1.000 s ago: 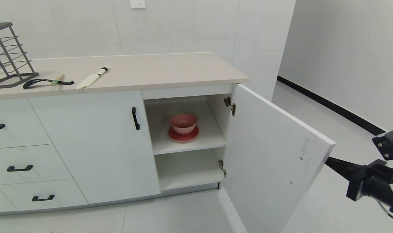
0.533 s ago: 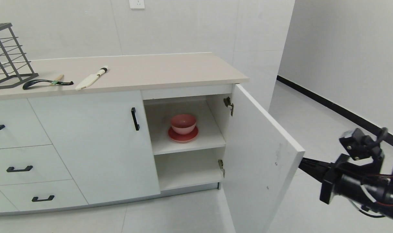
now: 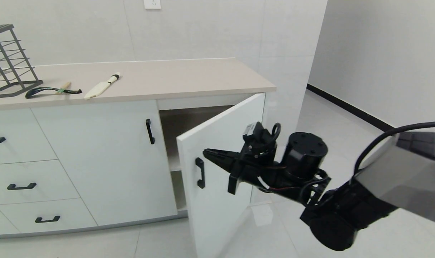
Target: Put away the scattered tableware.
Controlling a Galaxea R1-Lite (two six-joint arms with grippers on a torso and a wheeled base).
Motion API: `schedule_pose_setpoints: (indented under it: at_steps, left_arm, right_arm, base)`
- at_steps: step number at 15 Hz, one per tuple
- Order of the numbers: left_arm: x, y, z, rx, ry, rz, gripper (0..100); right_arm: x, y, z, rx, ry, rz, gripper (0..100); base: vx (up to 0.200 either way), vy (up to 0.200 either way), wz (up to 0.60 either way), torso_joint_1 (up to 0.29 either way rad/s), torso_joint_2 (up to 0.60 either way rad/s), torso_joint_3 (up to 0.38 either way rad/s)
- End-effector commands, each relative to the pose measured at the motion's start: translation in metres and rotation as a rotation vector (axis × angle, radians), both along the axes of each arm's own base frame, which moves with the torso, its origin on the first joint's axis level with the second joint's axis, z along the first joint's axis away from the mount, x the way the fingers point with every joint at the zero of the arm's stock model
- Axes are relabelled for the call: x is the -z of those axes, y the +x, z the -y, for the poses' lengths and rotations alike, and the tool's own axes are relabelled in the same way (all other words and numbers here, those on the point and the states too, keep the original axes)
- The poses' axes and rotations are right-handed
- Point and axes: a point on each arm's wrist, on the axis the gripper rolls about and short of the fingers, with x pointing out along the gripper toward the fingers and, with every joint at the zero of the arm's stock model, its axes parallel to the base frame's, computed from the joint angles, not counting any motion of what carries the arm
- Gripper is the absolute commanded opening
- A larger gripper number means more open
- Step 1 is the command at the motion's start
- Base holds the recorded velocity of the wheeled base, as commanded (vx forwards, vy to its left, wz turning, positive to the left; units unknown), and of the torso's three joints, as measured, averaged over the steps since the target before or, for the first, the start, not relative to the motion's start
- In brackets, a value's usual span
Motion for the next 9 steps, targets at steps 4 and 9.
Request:
schedule_pose_setpoints:
  at_steps: [4,9]
  left_arm:
    - [0.0,0.0,0.0,0.0,-0.004,0.001,100]
    - [0.0,0.0,0.0,-0.002,-0.003,0.001,100]
  right_arm:
    - [-0.054,-0.083,0.08,0.013,0.06,0.012,0]
    - [-0.087,-0.193,0.234,0.462,0.186,0.256,0]
  base:
    - [0.0,0.0,0.0,0.0,0.0,0.0]
    - [0.0,0.0,0.0,0.0,0.0,0.0]
